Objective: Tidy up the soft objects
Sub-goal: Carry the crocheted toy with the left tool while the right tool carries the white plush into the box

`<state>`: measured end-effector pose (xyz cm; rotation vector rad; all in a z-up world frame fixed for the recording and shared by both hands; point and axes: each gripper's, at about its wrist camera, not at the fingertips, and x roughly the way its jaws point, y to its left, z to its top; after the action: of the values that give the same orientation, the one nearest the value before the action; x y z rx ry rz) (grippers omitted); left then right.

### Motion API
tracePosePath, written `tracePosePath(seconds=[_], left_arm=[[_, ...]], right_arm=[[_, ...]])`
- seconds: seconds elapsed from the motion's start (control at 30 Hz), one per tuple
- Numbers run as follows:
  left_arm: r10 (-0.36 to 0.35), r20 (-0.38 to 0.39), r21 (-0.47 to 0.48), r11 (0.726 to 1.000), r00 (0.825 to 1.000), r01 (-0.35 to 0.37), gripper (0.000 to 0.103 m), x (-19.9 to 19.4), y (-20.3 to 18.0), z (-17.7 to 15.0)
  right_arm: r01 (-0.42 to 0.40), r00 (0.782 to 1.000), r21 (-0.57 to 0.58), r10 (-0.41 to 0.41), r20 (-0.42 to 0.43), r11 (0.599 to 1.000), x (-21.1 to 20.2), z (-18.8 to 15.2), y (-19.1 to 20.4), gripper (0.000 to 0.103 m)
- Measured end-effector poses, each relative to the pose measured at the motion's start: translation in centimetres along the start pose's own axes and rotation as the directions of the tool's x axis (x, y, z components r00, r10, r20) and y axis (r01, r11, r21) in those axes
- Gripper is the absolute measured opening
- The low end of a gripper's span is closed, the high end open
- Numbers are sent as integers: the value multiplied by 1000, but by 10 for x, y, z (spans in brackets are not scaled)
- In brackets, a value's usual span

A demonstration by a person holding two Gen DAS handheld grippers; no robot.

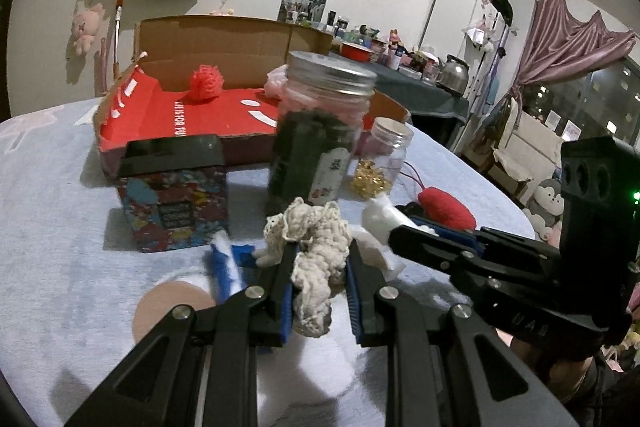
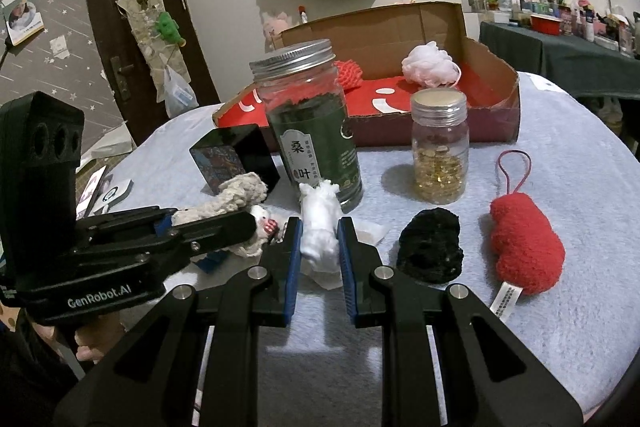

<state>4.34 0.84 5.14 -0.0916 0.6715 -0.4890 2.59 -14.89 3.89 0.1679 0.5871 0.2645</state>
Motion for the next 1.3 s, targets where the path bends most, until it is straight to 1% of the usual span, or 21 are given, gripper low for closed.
tracePosePath(seconds=[0.17,0.37,0.5,0.6,0.7,0.77,0.83,0.93,1.1,1.2,1.3], left_arm=[[45,-1,-25,999,999,-45,22,-12,17,3],[106,-13,-59,993,994,-107,23,-29,45,5],[165,-34,-68,984,986,-167,23,-36,65,8],[200,-61,-56,977,978,-204,23,-37,81,9],[201,-95,-51,977,975,-207,23,-32,97,15],[199,-107,-29,979,974,-203,23,-27,104,20],[219,-114,-4,975,969,-221,23,-21,110,25],[216,-112,39,976,970,-213,23,-15,115,33],[180,-118,90,981,977,-170,23,-6,122,51],[150,-117,110,984,982,-137,23,-5,124,64],[119,-111,126,987,987,-105,23,-2,124,80]], right_arm=[[20,1000,8,-20,-5,1000,-5,4,-8,17],[57,998,43,-56,-13,997,-15,13,-31,17],[100,995,67,-98,-28,993,-20,20,-51,17],[123,992,80,-120,-38,989,-24,27,-65,17],[129,990,82,-125,-59,988,-23,35,-78,17],[135,988,82,-128,-81,988,-19,41,-85,17],[128,987,76,-120,-105,989,-12,48,-93,17],[115,986,66,-105,-133,991,-3,56,-103,17],[88,985,53,-79,-152,995,7,70,-118,17],[30,987,57,-21,-159,998,12,81,-125,17],[27,986,34,-21,-163,999,20,95,-126,17]])
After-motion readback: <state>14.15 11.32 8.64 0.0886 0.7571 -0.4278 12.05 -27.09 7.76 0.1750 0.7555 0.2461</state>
